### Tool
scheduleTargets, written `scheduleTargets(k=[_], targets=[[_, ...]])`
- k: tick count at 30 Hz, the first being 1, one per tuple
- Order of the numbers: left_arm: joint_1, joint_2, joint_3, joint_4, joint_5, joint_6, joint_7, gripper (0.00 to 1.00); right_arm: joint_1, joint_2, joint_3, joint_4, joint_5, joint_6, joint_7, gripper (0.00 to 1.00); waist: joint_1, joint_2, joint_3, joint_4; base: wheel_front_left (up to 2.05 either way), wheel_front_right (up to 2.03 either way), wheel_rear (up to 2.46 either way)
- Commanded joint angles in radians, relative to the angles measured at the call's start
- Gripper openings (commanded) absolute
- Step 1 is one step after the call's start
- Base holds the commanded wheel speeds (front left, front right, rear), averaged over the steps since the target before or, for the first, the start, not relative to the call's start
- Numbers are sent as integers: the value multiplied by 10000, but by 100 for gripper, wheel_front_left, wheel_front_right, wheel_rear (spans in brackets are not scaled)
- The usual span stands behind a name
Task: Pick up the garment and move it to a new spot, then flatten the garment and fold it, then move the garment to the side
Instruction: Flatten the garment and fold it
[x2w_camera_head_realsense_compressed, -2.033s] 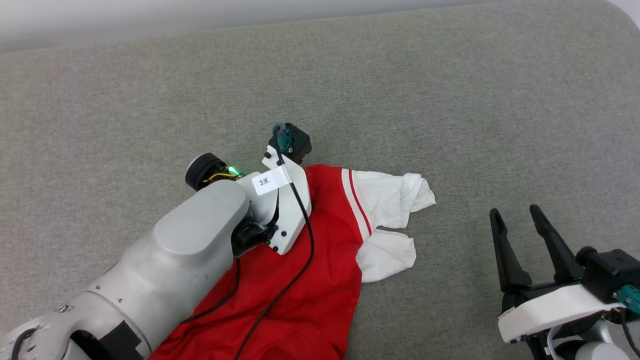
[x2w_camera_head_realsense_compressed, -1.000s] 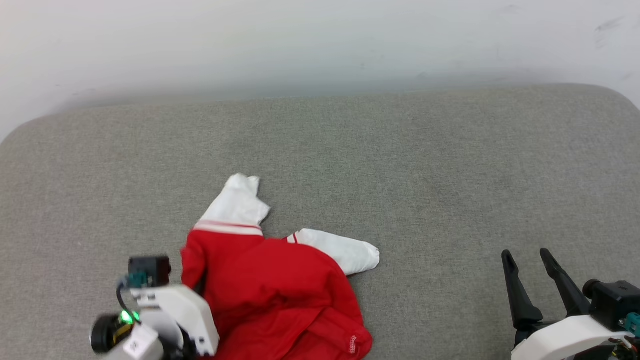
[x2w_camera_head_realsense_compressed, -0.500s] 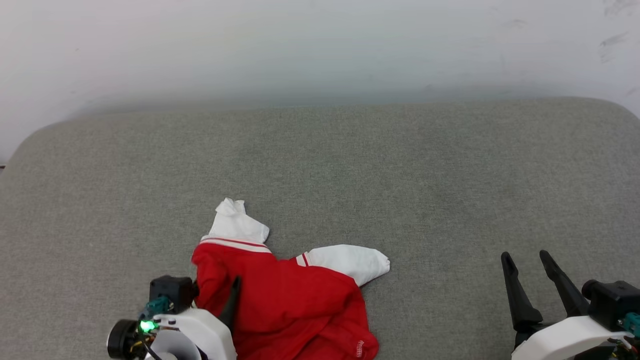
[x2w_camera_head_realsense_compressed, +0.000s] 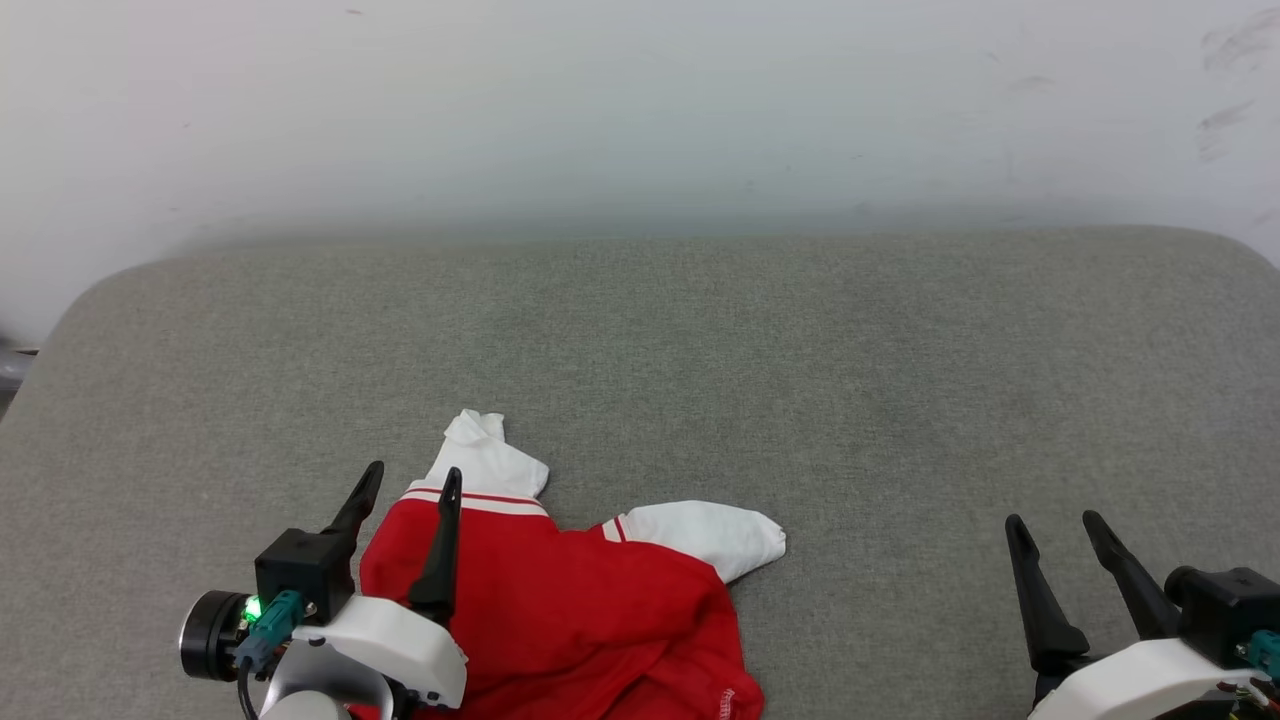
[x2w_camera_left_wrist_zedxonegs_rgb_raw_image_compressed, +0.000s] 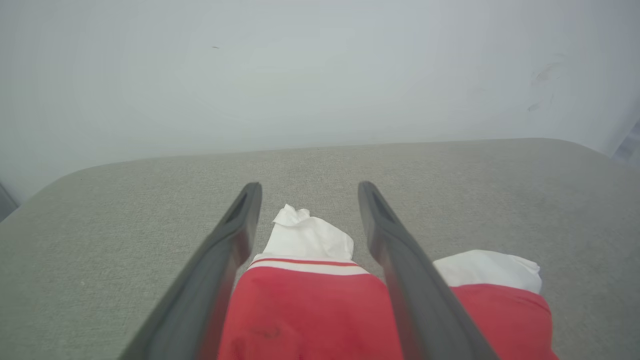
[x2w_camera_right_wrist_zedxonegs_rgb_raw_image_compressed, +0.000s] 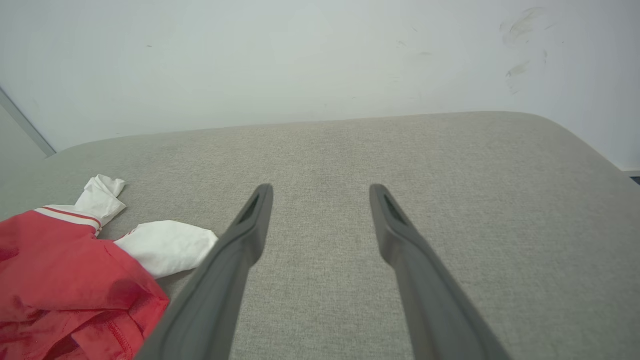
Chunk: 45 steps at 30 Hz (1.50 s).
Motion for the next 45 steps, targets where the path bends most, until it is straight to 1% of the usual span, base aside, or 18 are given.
scheduleTargets(k=[1, 7, 10, 13, 16, 22, 27, 30, 33, 35, 37, 38, 39, 40, 45], targets=[[172, -53, 127, -78, 161, -112, -62, 100, 116, 7, -37, -53, -54, -3, 41, 100, 1, 0, -38, 70, 0, 0, 0], [504, -298, 603, -193, 491, -262, -62, 100, 80, 6, -199, -21, -63, -3, 143, 100, 1, 0, -139, 328, 0, 0, 0], [484, -468, 795, -374, 680, -301, -54, 100, -81, 8, -345, 248, -49, -3, 332, 100, 1, 0, -82, 630, 0, 0, 0], [410, -648, 980, -517, 883, -425, -52, 100, -433, -14, -326, 760, -72, -3, 707, 100, 1, 0, 63, 988, 0, 0, 0], [300, -884, 1139, -647, 1091, -592, -44, 100, -916, -359, -110, 1493, 304, -3, 1411, 100, 1, 0, 234, 1388, 0, 0, 0], [196, -1407, 1444, -661, 1429, -958, -44, 100, -2315, -1455, 1217, 2720, 1231, -3, 3242, 100, 1, 0, 600, 2052, 0, 0, 0], [138, -1824, 1690, -509, 1674, -1283, -45, 100, -3475, -2103, 2749, 3656, 1919, -3, 4529, 100, 1, 0, 892, 2468, 0, 0, 0], [71, -2037, 1867, -432, 1825, -1506, -45, 100, -4134, -2388, 3659, 4188, 2285, -3, 4912, 100, 1, 0, 1116, 2644, 0, 0, 0], [10, -2230, 2055, -328, 1988, -1705, -45, 100, -4552, -2520, 4488, 4808, 2639, -3, 5248, 100, 1, 0, 1278, 2750, 0, 0, 0], [19, -2352, 2181, -247, 2094, -1798, -45, 100, -4621, -2510, 4972, 5343, 3073, 0, 5779, 100, 1, 0, 1323, 2788, 0, 0, 0], [45, -2463, 2278, -175, 2210, -1909, -45, 100, -4422, -2547, 5399, 6022, 3367, 0, 6621, 100, 1, 0, 1347, 2825, 0, 0, 0], [43, -2513, 2316, -139, 2267, -1967, -45, 100, -4325, -2479, 5480, 6226, 3611, 1, 6869, 85, 1, 0, 1362, 2850, 0, 0, 0], [36, -2566, 2362, -104, 2312, -2031, -45, 100, -4273, -2415, 5611, 6383, 3753, 0, 7100, 31, 1, 0, 1368, 2871, 0, 0, 0], [32, -2605, 2417, -72, 2361, -2063, -45, 100, -4254, -2397, 5717, 6493, 3878, 12, 7273, 0, 1, 0, 1376, 2884, 0, 0, 0], [125, -2806, 2651, 59, 2584, -2240, -45, 100, -4948, -2590, 5619, 6261, 3980, -6, 6676, 0, 1, 0, 1344, 2804, 0, 0, 0]])
